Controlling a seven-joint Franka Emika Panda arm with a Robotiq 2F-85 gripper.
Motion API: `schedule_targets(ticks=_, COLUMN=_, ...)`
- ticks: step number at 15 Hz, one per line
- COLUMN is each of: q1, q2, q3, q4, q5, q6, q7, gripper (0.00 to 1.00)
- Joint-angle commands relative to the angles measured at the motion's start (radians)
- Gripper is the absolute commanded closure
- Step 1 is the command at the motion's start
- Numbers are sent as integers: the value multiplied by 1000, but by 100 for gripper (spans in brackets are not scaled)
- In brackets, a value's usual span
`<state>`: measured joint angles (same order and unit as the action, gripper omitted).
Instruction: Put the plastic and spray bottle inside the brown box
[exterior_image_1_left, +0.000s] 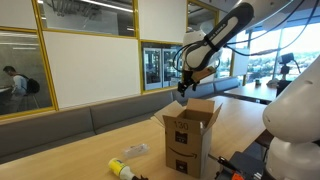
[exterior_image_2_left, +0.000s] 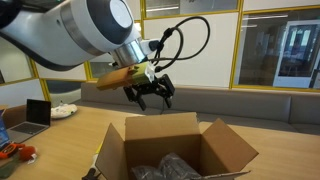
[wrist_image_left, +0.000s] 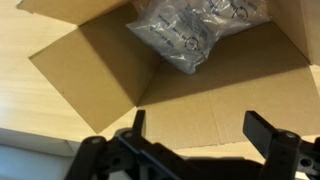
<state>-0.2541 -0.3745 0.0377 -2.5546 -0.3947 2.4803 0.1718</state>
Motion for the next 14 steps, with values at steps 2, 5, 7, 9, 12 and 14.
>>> schedule_targets(ticks=2, q1=24, q2=229, q3=58, q4=180, q5=-134, q6=65, q7=104, gripper=0)
schedule_targets(ticks=5, q1=77, q2=361, q3=52, q4=280, q5=-186, q6=112, q7=115, gripper=0)
schedule_targets(ticks=7, q1=119, q2=441, q3=33, q4=349, q5=-218, q6=149, q7=116, gripper=0)
schedule_targets(ticks=9, q1=159, q2=511, q3=12, q4=418, q5=-215, q6=180, q7=90, gripper=0)
schedule_targets(ticks=12, q1=208, q2=595, q3=-15, q4=497, q5=-176, q6=230, q7=50, gripper=0)
schedule_targets(ticks=14, q1=232, q2=646, q3=-23, q4=530, q5=-140, q6=277, q7=15, gripper=0)
